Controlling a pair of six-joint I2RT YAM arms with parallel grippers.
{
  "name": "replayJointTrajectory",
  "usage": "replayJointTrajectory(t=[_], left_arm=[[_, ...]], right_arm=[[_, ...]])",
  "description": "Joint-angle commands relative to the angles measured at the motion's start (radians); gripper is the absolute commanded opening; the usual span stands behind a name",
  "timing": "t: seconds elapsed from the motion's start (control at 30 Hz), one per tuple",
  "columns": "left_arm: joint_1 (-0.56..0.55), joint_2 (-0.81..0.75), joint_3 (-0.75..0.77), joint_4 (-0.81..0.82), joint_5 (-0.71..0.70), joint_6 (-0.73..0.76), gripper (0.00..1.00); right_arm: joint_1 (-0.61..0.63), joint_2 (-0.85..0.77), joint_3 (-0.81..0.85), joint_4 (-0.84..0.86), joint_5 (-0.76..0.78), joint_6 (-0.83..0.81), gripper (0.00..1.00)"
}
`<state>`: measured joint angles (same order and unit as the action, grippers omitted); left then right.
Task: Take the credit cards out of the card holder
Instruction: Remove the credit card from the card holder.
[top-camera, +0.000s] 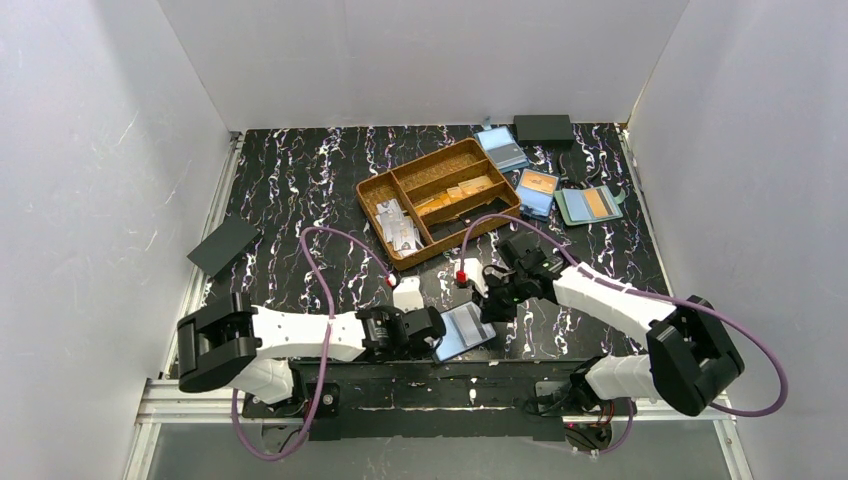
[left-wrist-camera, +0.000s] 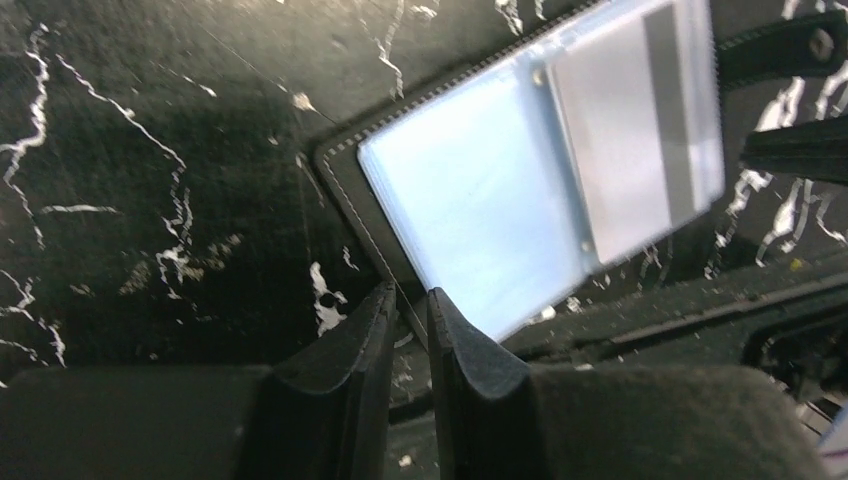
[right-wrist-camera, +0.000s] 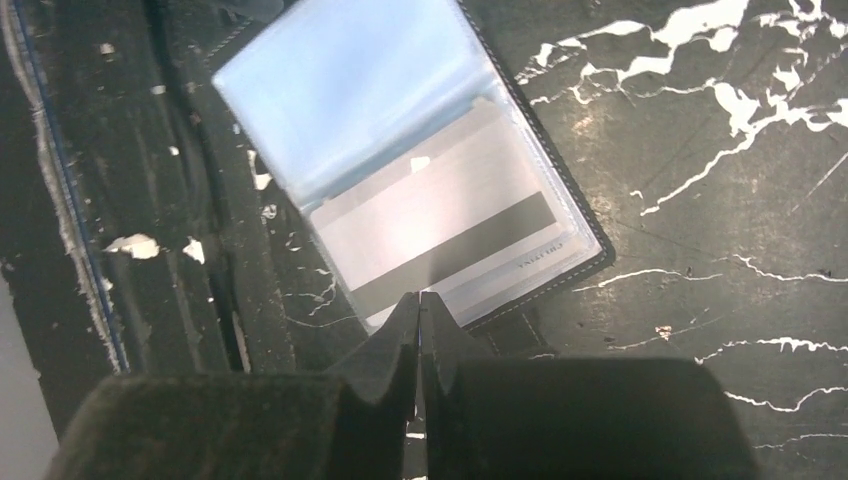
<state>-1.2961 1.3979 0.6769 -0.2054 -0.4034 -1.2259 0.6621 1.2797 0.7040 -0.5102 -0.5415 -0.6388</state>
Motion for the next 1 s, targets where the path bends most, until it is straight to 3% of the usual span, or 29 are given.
replayJointTrajectory(t=[0.0, 0.07, 0.67, 0.97], left_arm=[[-0.033, 0.033, 0.030, -0.030, -0.008, 0.014, 0.17], [0.059, 0.037, 0.021, -0.006, 0.008, 0.017, 0.17], [0.188, 0.061, -0.084, 0.262, 0.107, 0.012, 0.17], [0.199, -0.119, -0.097, 0.261, 0.073, 0.146, 0.23]], right_arm=[[0.023, 0.035, 0.000, 0.083, 0.104, 0.081, 0.10], [0.022, 0.046, 0.002, 0.095, 0.127, 0.100, 0.10], [-0.013, 0.089, 0.025, 0.136, 0.213, 0.199, 0.10], [-0.109, 0.049, 0.039, 0.125, 0.126, 0.219, 0.14]])
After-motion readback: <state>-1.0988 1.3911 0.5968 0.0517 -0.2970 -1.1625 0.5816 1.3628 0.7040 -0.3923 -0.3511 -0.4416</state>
